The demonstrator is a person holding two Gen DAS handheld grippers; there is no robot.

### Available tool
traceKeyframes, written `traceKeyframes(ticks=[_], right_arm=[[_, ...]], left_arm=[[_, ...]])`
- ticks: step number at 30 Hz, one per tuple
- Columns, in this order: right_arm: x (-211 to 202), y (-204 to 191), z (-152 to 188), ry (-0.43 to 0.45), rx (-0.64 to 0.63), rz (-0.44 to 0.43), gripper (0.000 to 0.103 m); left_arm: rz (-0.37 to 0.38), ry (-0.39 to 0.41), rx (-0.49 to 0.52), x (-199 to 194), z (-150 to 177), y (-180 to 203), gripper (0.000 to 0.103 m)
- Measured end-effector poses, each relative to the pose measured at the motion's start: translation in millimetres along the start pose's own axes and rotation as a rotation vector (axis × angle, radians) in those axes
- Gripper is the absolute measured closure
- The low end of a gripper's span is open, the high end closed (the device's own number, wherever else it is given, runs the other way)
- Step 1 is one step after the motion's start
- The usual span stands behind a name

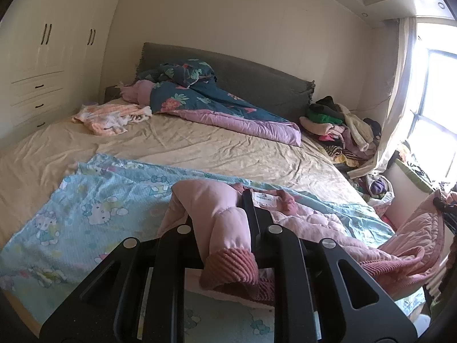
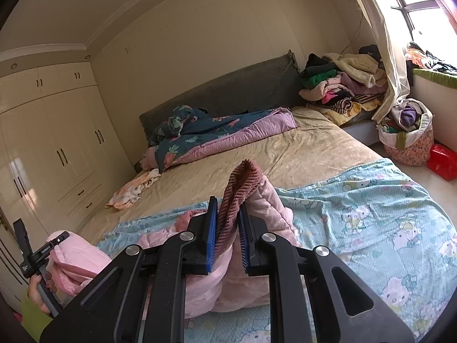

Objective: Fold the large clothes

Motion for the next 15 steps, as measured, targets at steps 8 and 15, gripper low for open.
traceKeyframes(ticks=[8, 15], right_arm=[[25, -1, -24, 0.001, -0.032, 0.044, 0.09], [51, 3, -42, 0.005, -0.057, 0.074, 0.09]], left_arm=[[-0.042, 0.016, 0.004, 16, -14, 0, 0.091], [-0.083, 0.024, 0.018, 37, -26, -2, 0.09]])
Point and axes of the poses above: each gripper's, at about its wrist camera, not at the fingertips, and x roughly the way its jaws point, y to its right, z to its underside, the point moved 8 cm from there along x, roughly the way its jaws point, and after that the axes turned 6 degrees about -z, right-handed, at the moved point
